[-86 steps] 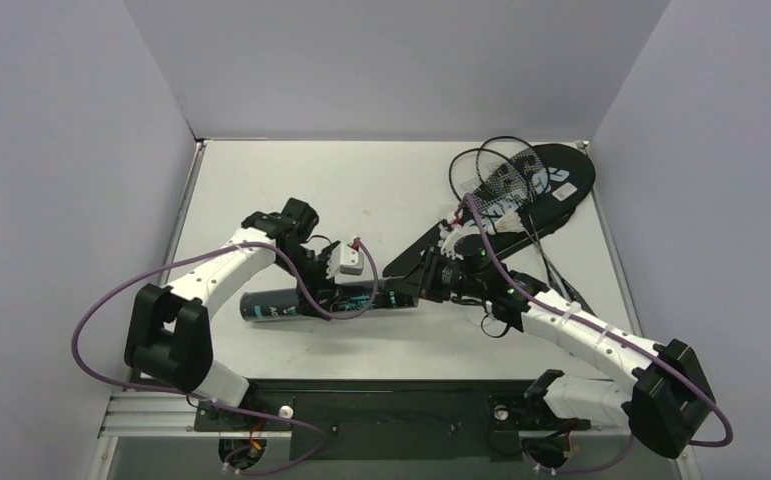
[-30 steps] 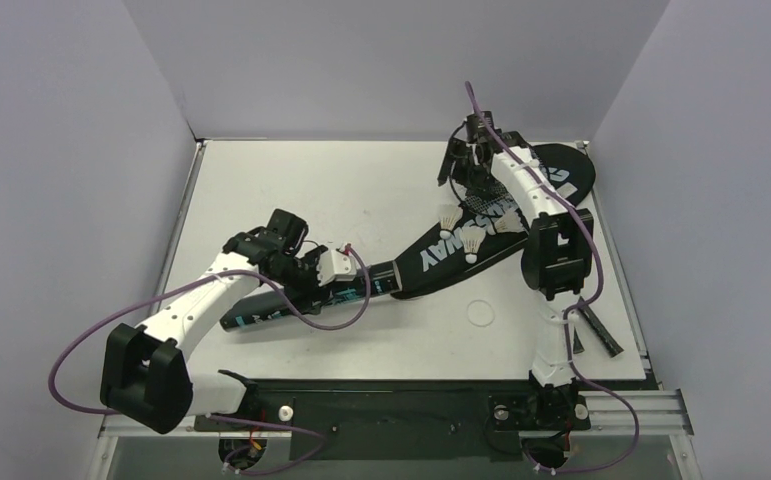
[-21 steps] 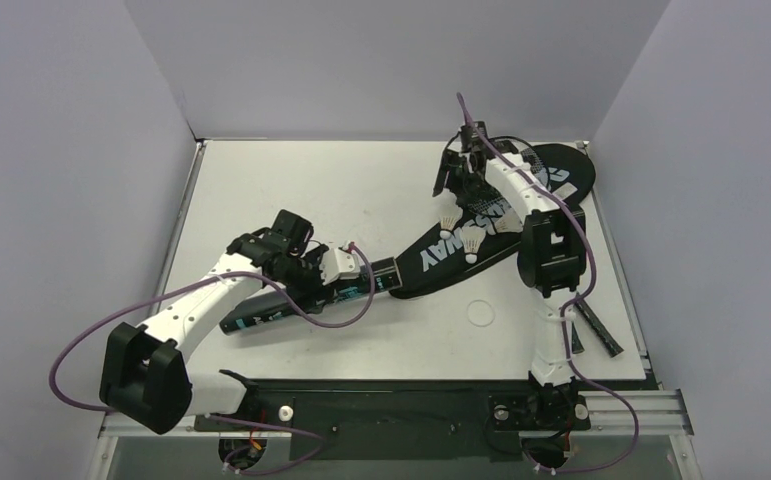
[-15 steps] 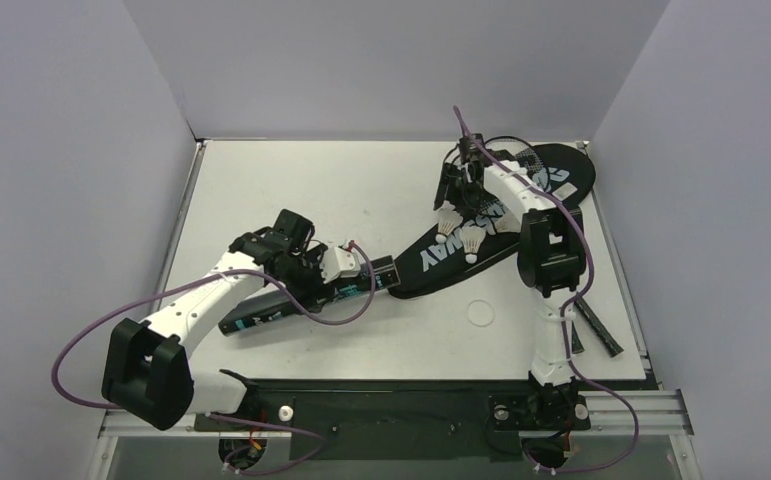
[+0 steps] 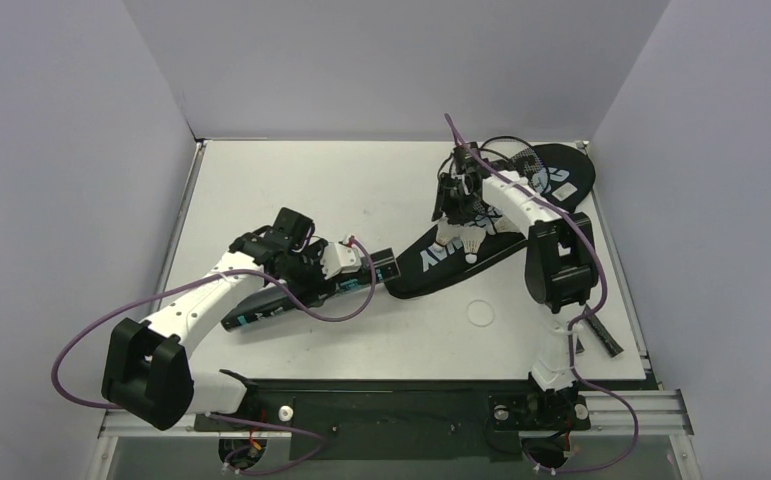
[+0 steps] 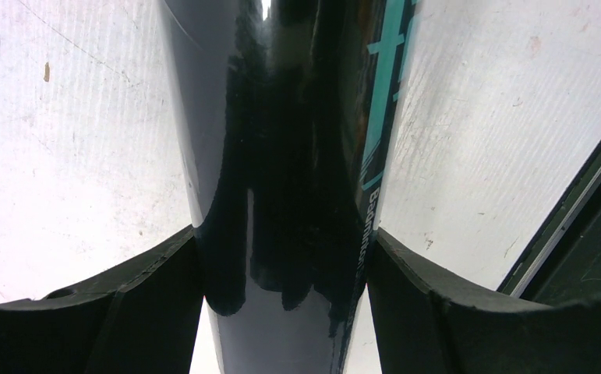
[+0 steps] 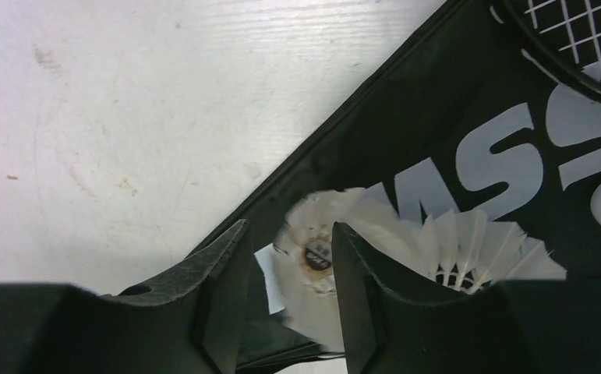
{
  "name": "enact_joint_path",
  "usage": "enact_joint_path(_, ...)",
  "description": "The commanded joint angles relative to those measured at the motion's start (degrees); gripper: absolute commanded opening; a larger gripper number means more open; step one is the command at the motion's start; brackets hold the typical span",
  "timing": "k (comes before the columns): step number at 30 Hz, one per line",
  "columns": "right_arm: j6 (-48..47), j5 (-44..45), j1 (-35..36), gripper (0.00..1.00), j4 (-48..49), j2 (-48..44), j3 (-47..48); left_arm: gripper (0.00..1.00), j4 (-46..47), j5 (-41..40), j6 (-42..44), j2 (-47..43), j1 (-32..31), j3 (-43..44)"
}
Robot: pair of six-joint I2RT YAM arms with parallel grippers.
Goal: Pack up the badminton gear
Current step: Pick up the shuttlecock at the center of the board.
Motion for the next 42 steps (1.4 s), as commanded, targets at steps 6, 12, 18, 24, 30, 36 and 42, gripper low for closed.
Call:
enact_joint_path(6, -0.89, 0.01, 1.53, 0.35, 0.89, -5.91, -5.43, 0.19, 3.05, 0.16, -1.32, 0.98, -0.39, 1.28)
enact_joint_path(12, -0.91, 0.69, 1.70, 0.29, 0.90, -7.32, -7.62, 0.19, 3.17, 0.41, -2.00, 1.79, -0.48, 1.69)
enact_joint_path(18, -1.06, 2.64, 2.13, 0.07, 0.95, -10.04, -9.21, 0.19, 3.92, 0.77, -2.83, 1.59, -0.48, 1.07)
enact_joint_path(24, -0.84, 4.53, 4.63, 0.00, -0.16, -13.42, -7.91, 0.19, 4.46, 3.17, -5.83, 1.44, -0.44, 1.28)
enact_joint_path(30, 2.06, 5.11, 9.09, 0.00, -1.02, -22.46, -8.78, 0.15, 4.98, 9.80, -11.15, 1.30, -0.33, 5.11)
enact_joint_path(36, 5.29, 7.53, 13.45, 0.00, -0.10, -35.73, -17.16, 0.14, 9.13, 12.58, -11.58, 0.70, 0.83, 1.78)
enact_joint_path(42, 10.08, 4.32, 14.41, 0.00, 2.98, -44.96, -25.41, 0.14, 8.70, 19.12, -9.72, -0.20, 3.64, 1.33)
